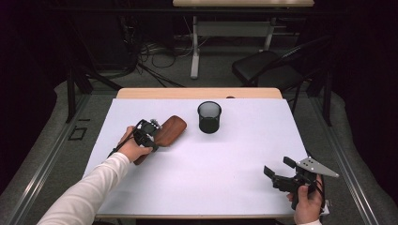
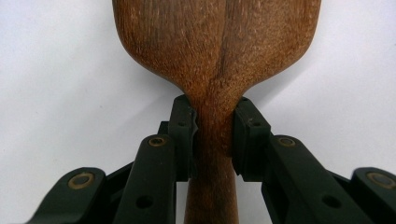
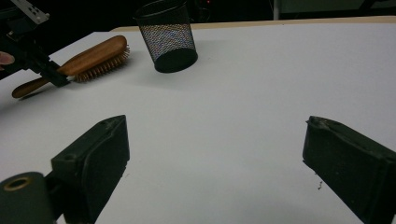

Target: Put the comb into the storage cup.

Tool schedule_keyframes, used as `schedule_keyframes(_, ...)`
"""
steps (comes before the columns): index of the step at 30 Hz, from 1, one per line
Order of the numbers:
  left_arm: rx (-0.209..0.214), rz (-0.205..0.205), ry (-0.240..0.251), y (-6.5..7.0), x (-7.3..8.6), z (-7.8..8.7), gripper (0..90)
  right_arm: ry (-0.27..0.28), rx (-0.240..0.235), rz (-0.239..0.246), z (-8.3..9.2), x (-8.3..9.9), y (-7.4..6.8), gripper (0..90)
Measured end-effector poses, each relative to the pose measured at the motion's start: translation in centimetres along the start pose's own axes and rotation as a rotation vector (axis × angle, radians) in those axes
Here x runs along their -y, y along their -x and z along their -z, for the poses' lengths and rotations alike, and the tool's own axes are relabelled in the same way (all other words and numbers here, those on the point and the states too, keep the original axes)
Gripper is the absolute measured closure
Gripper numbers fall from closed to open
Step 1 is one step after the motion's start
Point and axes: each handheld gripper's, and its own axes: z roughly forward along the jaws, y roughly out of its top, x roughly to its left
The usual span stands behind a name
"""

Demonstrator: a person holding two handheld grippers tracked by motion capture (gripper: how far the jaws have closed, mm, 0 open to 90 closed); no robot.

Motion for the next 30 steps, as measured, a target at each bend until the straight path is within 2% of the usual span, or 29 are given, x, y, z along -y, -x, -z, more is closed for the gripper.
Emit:
schedule_keyframes(2, 0.009, 0.014, 0.006, -0.01, 0.04, 0.02, 72.2, -0.002, 0.0, -0.007, -0.01, 0.02, -0.02, 6.9)
schedule_keyframes(5, 0.009, 0.001, 0.01, -0.1, 0.06, 0.08, 72.3, -0.003, 0.001, -0.002, -0.01, 0.01, 0.03, 6.9)
schedule_keyframes(13, 0.021, 0.003, 0.01, -0.27, 0.09, 0.11, 72.4, -0.007, -0.001, -0.014, 0.0, 0.03, 0.07, 6.9)
schedule_keyframes(19, 0.045, 0.042, 0.022, -0.33, 0.18, 0.21, 72.5, 0.0, -0.001, -0.017, -0.05, 0.06, 0.1, 6.9)
schedule_keyframes(21, 0.041, 0.031, 0.022, -0.35, 0.2, 0.27, 72.5, -0.001, -0.002, -0.022, -0.03, 0.06, 0.1, 6.9)
schedule_keyframes(30, 0.05, 0.043, 0.034, -0.43, 0.25, 0.32, 72.5, 0.001, -0.001, -0.015, -0.03, 0.09, 0.23, 7.0)
